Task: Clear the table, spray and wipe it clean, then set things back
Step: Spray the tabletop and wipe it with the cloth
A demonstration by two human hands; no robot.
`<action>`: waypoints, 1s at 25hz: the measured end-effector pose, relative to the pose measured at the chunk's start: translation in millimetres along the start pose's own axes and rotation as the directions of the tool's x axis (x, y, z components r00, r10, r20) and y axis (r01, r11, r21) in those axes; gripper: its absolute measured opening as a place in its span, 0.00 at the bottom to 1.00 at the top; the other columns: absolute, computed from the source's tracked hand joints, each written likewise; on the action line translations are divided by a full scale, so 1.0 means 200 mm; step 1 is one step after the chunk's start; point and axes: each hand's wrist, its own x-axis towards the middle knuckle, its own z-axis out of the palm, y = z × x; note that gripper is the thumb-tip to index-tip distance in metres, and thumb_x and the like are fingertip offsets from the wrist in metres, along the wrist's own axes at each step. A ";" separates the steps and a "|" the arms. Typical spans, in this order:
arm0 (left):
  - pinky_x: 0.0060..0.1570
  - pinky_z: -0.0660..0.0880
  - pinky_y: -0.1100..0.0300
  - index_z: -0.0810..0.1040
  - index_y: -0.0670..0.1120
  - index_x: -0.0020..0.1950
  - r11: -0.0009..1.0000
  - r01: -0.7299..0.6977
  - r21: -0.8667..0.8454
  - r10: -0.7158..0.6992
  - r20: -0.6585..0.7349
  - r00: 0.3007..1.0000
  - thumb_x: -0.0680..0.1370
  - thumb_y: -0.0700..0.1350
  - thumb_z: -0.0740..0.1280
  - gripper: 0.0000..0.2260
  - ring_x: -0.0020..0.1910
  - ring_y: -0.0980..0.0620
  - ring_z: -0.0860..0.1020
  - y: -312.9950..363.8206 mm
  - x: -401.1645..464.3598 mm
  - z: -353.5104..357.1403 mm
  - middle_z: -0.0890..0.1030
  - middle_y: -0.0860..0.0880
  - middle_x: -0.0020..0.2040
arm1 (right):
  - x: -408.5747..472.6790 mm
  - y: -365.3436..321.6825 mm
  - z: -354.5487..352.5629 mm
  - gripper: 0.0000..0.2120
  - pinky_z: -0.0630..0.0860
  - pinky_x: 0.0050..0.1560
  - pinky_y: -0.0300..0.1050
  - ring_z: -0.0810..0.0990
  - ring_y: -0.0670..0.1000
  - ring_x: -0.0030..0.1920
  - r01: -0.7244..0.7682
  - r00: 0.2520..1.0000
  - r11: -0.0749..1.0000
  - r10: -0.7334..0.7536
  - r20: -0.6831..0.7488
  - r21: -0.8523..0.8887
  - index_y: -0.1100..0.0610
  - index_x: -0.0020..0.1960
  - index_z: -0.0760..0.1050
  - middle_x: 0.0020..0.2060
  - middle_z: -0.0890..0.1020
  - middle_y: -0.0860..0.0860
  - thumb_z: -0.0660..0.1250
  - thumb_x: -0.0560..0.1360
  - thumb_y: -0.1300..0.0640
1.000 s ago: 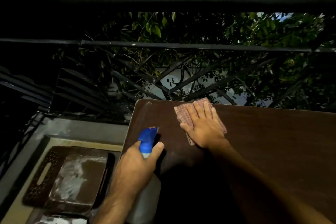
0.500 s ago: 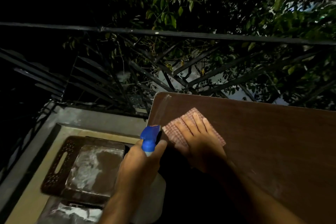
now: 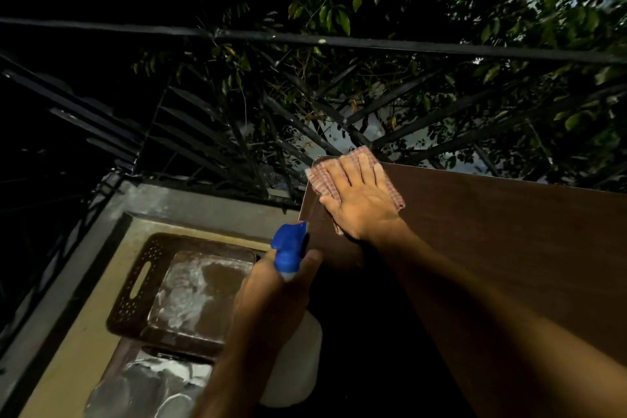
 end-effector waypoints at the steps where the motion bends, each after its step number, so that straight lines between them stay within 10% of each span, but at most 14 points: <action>1: 0.35 0.80 0.50 0.75 0.69 0.44 0.999 -0.032 0.012 0.032 -0.008 0.999 0.66 0.72 0.60 0.13 0.32 0.55 0.82 0.00 -0.01 -0.01 0.83 0.56 0.35 | -0.07 -0.02 0.02 0.34 0.34 0.77 0.61 0.34 0.58 0.79 0.060 0.998 0.998 -0.060 0.000 -0.002 0.47 0.81 0.40 0.81 0.43 0.51 0.39 0.80 0.33; 6: 0.24 0.71 0.67 0.78 0.54 0.41 0.999 0.026 -0.024 -0.026 0.004 1.000 0.67 0.70 0.61 0.20 0.28 0.61 0.80 -0.01 -0.02 -0.03 0.82 0.59 0.31 | -0.28 -0.10 0.10 0.37 0.35 0.78 0.60 0.38 0.55 0.80 0.218 0.975 0.976 -0.218 0.052 0.005 0.46 0.81 0.45 0.81 0.47 0.49 0.37 0.77 0.30; 13: 0.32 0.73 0.56 0.78 0.48 0.40 0.997 0.082 0.001 -0.081 -0.111 0.991 0.70 0.65 0.68 0.20 0.25 0.58 0.79 -0.10 -0.13 0.02 0.83 0.55 0.29 | 0.10 -0.02 -0.08 0.34 0.35 0.77 0.60 0.35 0.57 0.79 -0.014 0.998 1.000 0.014 0.055 0.003 0.47 0.82 0.39 0.81 0.42 0.50 0.43 0.82 0.33; 16: 0.31 0.71 0.59 0.78 0.47 0.38 0.996 0.073 0.045 -0.066 -0.141 0.988 0.73 0.60 0.68 0.17 0.25 0.61 0.79 -0.11 -0.20 0.05 0.82 0.58 0.28 | 0.01 -0.07 -0.06 0.33 0.36 0.78 0.60 0.35 0.57 0.79 0.133 0.990 0.990 -0.130 0.051 -0.051 0.46 0.82 0.40 0.81 0.42 0.50 0.41 0.81 0.33; 20: 0.32 0.75 0.55 0.79 0.49 0.38 0.999 0.048 -0.003 -0.048 -0.141 0.989 0.61 0.70 0.65 0.25 0.28 0.55 0.79 -0.06 -0.21 0.05 0.82 0.49 0.29 | -0.30 -0.13 0.02 0.28 0.40 0.79 0.56 0.46 0.51 0.81 0.429 0.902 0.896 -0.432 -0.002 0.116 0.43 0.79 0.59 0.80 0.56 0.46 0.45 0.82 0.37; 25: 0.38 0.78 0.51 0.79 0.48 0.43 1.000 0.030 -0.007 -0.031 -0.260 0.965 0.60 0.73 0.62 0.30 0.35 0.49 0.82 0.03 -0.15 -0.02 0.83 0.49 0.32 | -0.45 -0.06 0.02 0.18 0.63 0.74 0.51 0.67 0.50 0.73 0.278 0.958 0.851 -0.213 -0.193 0.445 0.50 0.68 0.76 0.73 0.69 0.49 0.64 0.81 0.47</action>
